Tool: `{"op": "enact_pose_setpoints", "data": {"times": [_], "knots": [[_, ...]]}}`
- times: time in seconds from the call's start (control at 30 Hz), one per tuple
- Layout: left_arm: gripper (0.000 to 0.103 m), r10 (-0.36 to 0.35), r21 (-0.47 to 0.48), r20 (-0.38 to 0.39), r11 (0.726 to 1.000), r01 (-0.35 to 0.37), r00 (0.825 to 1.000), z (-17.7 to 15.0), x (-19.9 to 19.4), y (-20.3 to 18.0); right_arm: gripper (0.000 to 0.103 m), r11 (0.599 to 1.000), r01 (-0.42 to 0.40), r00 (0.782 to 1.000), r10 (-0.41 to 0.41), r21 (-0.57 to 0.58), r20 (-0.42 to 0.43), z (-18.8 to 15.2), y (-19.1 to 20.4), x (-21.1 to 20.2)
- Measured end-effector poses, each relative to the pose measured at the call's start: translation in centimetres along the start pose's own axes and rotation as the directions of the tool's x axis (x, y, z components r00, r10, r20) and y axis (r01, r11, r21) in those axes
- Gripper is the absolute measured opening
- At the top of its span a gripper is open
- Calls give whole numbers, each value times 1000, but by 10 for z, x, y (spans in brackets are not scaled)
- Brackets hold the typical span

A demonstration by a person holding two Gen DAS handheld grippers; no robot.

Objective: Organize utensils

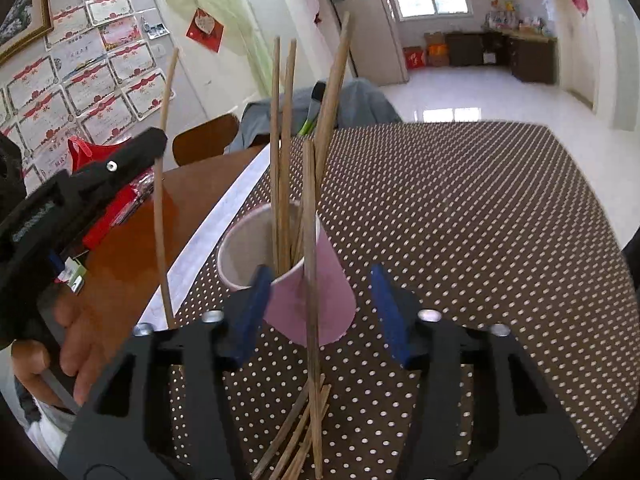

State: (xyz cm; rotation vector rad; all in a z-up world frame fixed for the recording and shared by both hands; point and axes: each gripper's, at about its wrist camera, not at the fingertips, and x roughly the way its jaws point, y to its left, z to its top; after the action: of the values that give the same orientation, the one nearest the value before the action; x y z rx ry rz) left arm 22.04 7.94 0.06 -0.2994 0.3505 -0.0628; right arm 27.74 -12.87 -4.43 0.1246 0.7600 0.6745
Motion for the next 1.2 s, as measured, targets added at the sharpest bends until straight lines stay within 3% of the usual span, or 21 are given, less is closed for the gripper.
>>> {"op": "enact_pose_setpoints", "data": {"times": [0.2, 0.43, 0.6, 0.67, 0.73, 0.83, 1.03, 1.2], "knots": [[6, -3, -8, -29, 1000, 3, 1000, -4, 4, 3, 35, 983, -151, 988, 154, 107, -19, -2, -22, 11], [6, -8, -8, -42, 1000, 8, 999, -8, 7, 1, 35, 954, -241, 966, 253, 177, -47, -6, -36, 12], [6, -11, -4, -45, 1000, 11, 999, -9, 6, 0, 34, 959, -230, 967, 244, 164, -71, -13, -38, 12], [6, -11, 4, -48, 1000, 11, 999, -12, 6, -1, 29, 963, -221, 968, 236, 152, -89, -16, -35, 14], [6, -8, 7, -51, 1000, 9, 999, -13, 6, 0, 10, 966, -218, 968, 232, 141, -95, -18, -32, 15], [6, -8, 0, -52, 1000, 8, 999, -12, 8, 2, 7, 974, -194, 976, 204, 116, -79, -17, -27, 11], [6, -31, -8, -9, 999, 31, 999, -3, 3, 1, 5, 986, -156, 987, 153, 66, 43, -2, -16, -24], [6, -54, -13, 42, 998, 54, 998, 8, -1, -2, 5, 993, -114, 974, 113, -9, 196, 23, 6, -60]]}}
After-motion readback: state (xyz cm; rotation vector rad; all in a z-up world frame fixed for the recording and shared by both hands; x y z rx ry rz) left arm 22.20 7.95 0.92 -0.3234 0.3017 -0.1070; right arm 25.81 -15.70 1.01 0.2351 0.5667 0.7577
